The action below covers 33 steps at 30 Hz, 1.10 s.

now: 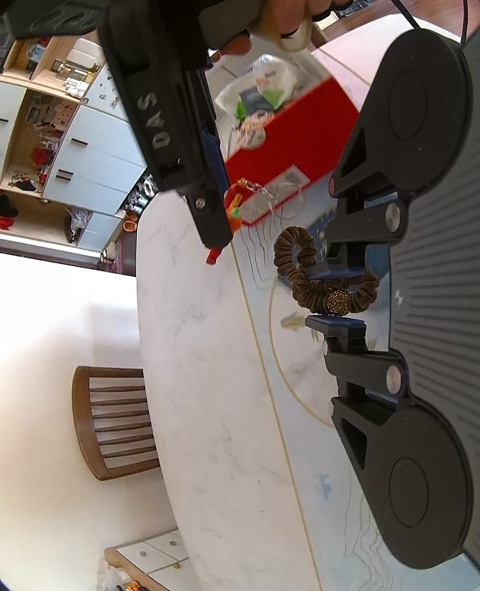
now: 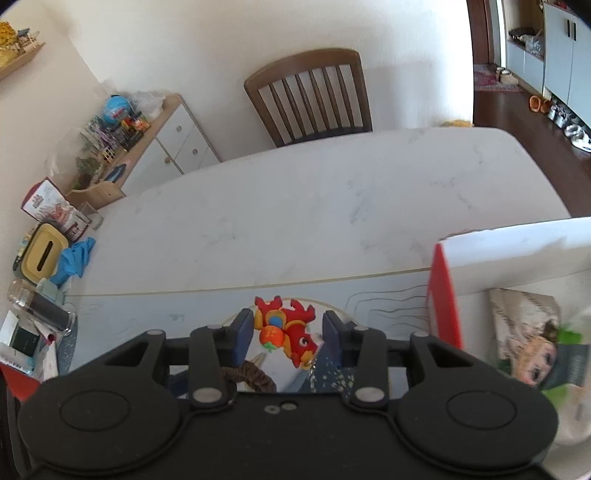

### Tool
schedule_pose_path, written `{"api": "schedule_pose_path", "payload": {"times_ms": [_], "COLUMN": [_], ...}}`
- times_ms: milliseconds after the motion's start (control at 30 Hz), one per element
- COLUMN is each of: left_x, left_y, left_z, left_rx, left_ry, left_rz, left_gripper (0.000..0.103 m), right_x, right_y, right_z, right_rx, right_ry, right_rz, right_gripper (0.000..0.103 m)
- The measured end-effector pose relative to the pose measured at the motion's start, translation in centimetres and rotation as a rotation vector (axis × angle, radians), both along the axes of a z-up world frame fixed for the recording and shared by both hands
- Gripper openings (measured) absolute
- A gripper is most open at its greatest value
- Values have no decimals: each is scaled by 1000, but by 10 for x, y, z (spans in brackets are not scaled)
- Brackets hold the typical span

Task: Organize objects
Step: 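Carry the hair tie and red rooster into the shoebox with both tools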

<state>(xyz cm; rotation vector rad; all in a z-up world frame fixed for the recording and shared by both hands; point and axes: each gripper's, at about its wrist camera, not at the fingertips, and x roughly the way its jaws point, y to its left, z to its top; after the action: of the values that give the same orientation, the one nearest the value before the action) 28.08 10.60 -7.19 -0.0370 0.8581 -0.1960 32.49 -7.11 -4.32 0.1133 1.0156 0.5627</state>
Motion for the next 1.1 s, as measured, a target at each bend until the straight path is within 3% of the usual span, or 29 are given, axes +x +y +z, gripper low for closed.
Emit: {"api": "schedule_pose_path", "payload": {"times_ms": [233,533,1100], "left_x": [-9,-6,32], "left_y": [-26,-75,-168], "left_z": [32,52,39], "left_rx": [10,14,77], "left_ry": [-13,-23,-1], "left_rz": [-23,-57,-118], "left_gripper": [20,20,20], "right_x": [-19,-36,-23], "right_y": [-43,-104,-220], "right_z": [22,36,34], "right_rx": [5,-13,-71], "right_ry": [-40,-89,-133], "right_rz": [8,15,-69], "right_gripper": [40,40,40]}}
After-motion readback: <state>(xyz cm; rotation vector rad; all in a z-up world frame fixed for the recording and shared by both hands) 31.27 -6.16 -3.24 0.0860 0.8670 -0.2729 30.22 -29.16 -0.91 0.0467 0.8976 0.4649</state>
